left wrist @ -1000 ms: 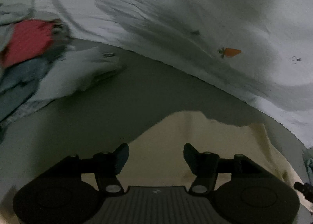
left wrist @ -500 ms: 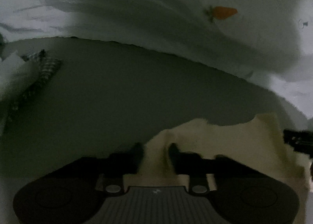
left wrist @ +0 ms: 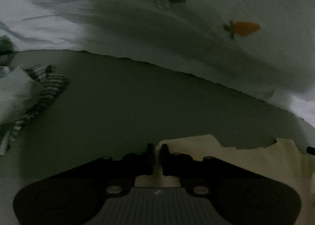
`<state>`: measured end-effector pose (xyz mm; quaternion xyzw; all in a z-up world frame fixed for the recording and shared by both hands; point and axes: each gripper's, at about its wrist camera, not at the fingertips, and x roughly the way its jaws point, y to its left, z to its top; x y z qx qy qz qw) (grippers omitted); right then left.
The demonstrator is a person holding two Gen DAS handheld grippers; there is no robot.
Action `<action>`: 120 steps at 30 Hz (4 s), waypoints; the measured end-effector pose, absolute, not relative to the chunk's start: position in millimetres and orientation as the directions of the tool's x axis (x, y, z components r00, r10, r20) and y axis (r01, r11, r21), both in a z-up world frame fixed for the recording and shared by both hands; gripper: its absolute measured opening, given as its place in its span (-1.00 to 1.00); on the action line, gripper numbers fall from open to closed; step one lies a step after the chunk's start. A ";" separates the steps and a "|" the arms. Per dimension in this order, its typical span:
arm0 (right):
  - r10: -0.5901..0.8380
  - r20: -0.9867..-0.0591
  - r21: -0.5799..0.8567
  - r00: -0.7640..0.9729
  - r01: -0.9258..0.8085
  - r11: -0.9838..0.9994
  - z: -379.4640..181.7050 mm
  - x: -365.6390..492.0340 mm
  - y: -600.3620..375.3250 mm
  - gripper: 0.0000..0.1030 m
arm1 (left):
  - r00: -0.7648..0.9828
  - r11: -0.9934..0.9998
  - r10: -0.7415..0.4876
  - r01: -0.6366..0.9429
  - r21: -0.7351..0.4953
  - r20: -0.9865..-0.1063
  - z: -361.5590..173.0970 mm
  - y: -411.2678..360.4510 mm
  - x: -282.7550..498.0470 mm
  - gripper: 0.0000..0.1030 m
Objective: Fold clothes
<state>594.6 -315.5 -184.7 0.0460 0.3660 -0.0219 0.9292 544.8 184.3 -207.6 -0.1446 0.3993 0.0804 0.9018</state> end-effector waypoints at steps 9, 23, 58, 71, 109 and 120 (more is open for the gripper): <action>0.065 -0.665 0.161 0.744 0.058 0.985 -164.0 453.4 -285.4 1.00 | 0.731 0.887 0.154 -0.399 -0.234 -0.665 -153.4 199.7 414.6 0.50; 0.054 -0.700 0.021 0.712 -0.055 0.998 -220.1 291.4 -220.8 1.00 | 0.537 0.583 0.309 -0.759 -0.289 -0.785 -190.2 269.9 160.1 0.64; 0.234 -0.783 0.340 0.576 0.083 0.937 -195.4 294.4 -230.5 1.00 | 0.800 0.468 -0.003 -0.529 -0.708 -0.599 -213.2 238.4 165.4 -0.60; 0.732 -0.497 0.842 0.466 0.053 0.538 -212.2 335.4 -127.4 0.02 | 0.726 0.596 -0.125 -0.490 -0.637 -0.676 -204.7 279.4 204.9 -0.56; 0.859 -0.429 0.896 0.279 0.255 0.364 -270.8 352.1 -19.4 -0.94 | 0.650 0.526 -0.325 -0.479 -0.702 -0.687 -204.3 303.5 244.7 -0.55; 0.832 -0.293 0.955 0.471 0.110 0.274 -236.1 357.5 -88.0 -0.96 | 0.762 0.540 -0.245 -0.407 -0.737 -0.600 -142.8 288.0 261.4 -0.54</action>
